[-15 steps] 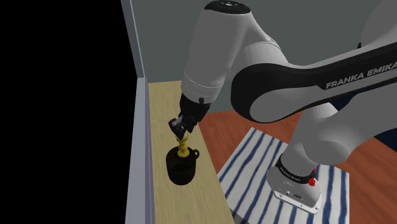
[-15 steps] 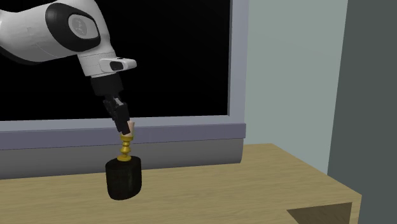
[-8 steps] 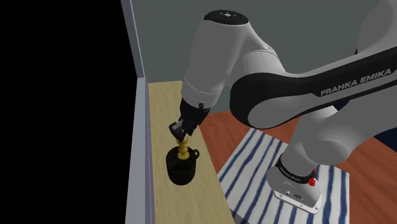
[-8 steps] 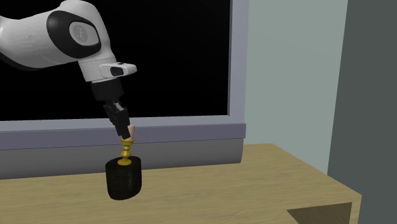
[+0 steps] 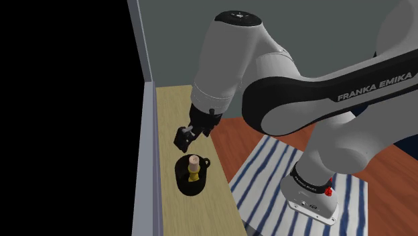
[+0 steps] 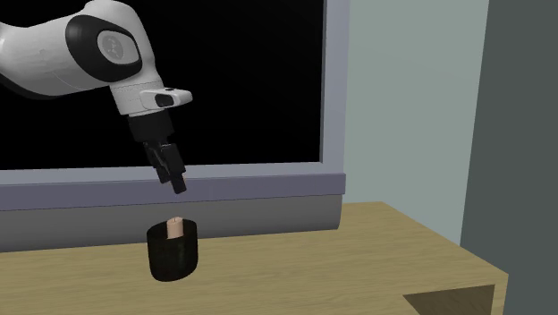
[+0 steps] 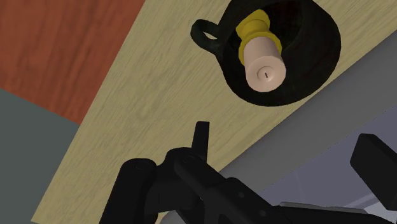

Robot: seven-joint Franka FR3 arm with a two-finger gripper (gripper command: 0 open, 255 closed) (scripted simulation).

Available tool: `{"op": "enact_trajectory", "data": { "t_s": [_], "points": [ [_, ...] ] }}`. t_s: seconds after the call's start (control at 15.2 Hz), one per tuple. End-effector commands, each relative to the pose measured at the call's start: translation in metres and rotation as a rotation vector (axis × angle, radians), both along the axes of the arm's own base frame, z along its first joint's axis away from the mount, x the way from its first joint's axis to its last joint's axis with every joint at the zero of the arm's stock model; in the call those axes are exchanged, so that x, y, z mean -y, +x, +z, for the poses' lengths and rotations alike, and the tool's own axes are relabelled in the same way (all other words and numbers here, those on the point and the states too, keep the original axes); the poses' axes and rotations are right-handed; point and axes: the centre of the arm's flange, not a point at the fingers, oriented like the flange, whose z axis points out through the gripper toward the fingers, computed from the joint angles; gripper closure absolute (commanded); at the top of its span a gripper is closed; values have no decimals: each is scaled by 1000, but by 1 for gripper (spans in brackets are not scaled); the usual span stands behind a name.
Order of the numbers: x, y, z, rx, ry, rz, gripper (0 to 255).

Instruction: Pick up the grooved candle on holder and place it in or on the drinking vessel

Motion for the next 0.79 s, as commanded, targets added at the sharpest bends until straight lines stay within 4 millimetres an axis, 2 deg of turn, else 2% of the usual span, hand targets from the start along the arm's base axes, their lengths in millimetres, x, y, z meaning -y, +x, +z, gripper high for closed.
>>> {"op": "enact_trajectory", "data": {
  "t_s": [0.0,0.2,0.73],
  "points": [
    [0,-3,13,0,0,0,0],
    [1,-13,48,0,0,0,0],
    [1,-13,48,0,0,0,0]
  ]
}}
